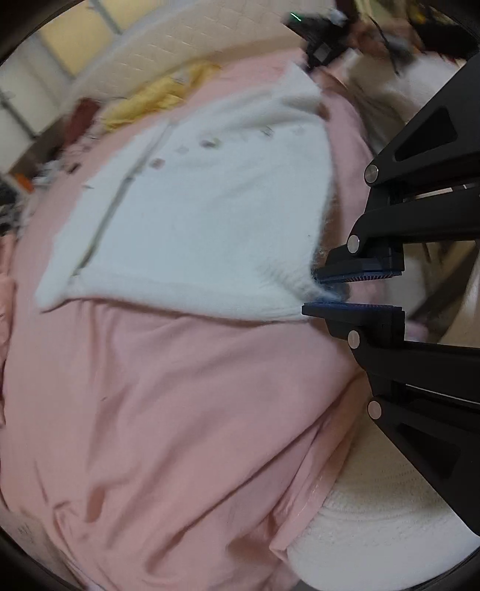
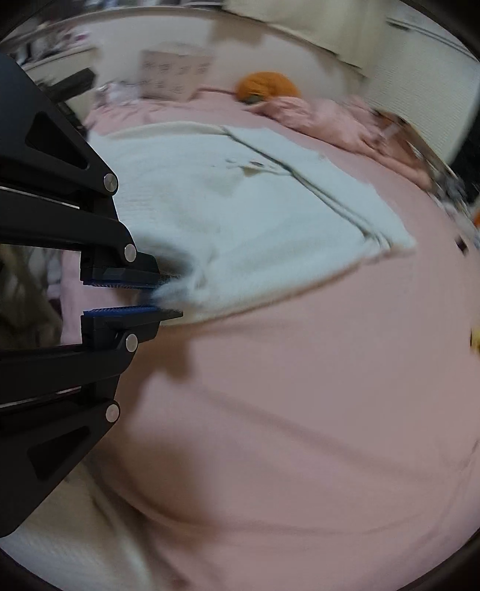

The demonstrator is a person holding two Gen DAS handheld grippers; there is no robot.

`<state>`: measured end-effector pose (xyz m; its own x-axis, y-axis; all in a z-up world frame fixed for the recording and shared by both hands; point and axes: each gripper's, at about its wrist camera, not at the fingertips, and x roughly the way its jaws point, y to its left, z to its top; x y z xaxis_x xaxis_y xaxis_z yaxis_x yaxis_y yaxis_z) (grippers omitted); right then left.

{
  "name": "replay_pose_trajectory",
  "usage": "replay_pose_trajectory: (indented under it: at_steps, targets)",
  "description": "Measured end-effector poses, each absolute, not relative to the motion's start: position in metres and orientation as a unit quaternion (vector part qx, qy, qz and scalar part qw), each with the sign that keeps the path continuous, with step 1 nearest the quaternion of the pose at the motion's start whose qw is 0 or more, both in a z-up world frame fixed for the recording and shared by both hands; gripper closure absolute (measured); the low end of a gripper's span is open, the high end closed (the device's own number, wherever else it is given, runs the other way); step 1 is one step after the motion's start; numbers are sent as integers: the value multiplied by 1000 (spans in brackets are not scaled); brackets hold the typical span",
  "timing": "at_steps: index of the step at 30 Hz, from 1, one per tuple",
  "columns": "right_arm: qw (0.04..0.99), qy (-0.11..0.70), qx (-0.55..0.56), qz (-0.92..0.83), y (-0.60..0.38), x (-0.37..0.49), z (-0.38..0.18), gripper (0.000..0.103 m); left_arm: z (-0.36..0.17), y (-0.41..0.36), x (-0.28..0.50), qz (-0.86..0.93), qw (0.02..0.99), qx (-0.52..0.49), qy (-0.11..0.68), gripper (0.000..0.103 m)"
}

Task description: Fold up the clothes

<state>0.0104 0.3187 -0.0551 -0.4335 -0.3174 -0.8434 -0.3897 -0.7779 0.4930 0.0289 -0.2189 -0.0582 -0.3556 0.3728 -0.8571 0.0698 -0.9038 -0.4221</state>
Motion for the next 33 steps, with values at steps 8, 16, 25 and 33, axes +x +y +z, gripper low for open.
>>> replay_pose_trajectory:
  at_steps: [8,16,25,33]
  targets:
    - [199,145,-553,796,326,16,-12,90,-39,-228,23,799,84,-575,-156,92]
    - [45,111,-490,864,247,-31,18,26,22,-205,3,871,3,-481,-100,6]
    - [63,7,-567,821,172,-73,-91,30,-92,-118,-52,825,-4,-565,-17,15]
    - [8,42,-647,761,210,-38,-85,25,-85,-173,-19,820,-35,-571,31,11]
